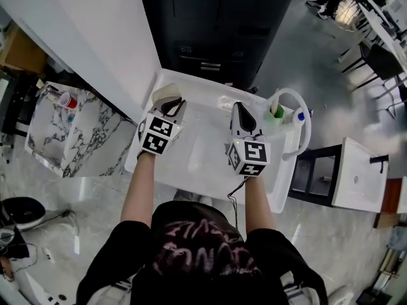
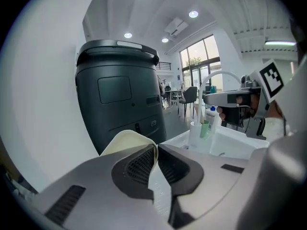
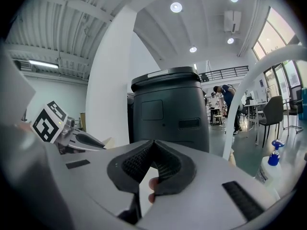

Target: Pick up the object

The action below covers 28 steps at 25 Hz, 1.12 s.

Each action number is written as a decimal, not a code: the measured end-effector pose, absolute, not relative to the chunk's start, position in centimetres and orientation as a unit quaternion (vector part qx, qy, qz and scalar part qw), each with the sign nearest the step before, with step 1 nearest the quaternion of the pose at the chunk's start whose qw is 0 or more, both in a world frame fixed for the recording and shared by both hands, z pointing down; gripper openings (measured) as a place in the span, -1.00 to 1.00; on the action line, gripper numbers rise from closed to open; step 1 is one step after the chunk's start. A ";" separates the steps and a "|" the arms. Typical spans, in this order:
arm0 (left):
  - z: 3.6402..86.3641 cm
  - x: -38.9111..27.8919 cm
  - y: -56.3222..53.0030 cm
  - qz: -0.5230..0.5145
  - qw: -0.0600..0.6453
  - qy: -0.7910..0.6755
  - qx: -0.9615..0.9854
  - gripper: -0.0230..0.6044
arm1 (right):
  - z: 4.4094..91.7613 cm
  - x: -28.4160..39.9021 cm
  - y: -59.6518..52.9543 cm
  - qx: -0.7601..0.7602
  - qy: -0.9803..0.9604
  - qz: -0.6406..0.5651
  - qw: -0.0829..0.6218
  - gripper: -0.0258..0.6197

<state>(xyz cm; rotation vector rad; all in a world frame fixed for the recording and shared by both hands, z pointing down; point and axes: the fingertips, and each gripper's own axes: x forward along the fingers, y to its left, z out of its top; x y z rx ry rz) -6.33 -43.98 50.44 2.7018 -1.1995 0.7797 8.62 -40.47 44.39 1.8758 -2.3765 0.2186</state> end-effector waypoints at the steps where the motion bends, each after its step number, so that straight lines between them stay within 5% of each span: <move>1: 50.0 -6.5 -43.6 0.249 0.042 -0.397 0.882 -0.80 | 44.2 8.5 -40.2 0.616 -0.783 0.070 0.052 -0.87; 28: 37.9 -8.7 -34.7 0.102 -0.003 -0.480 0.871 -0.80 | 38.3 9.3 -33.9 0.599 -0.800 0.022 0.024 -0.88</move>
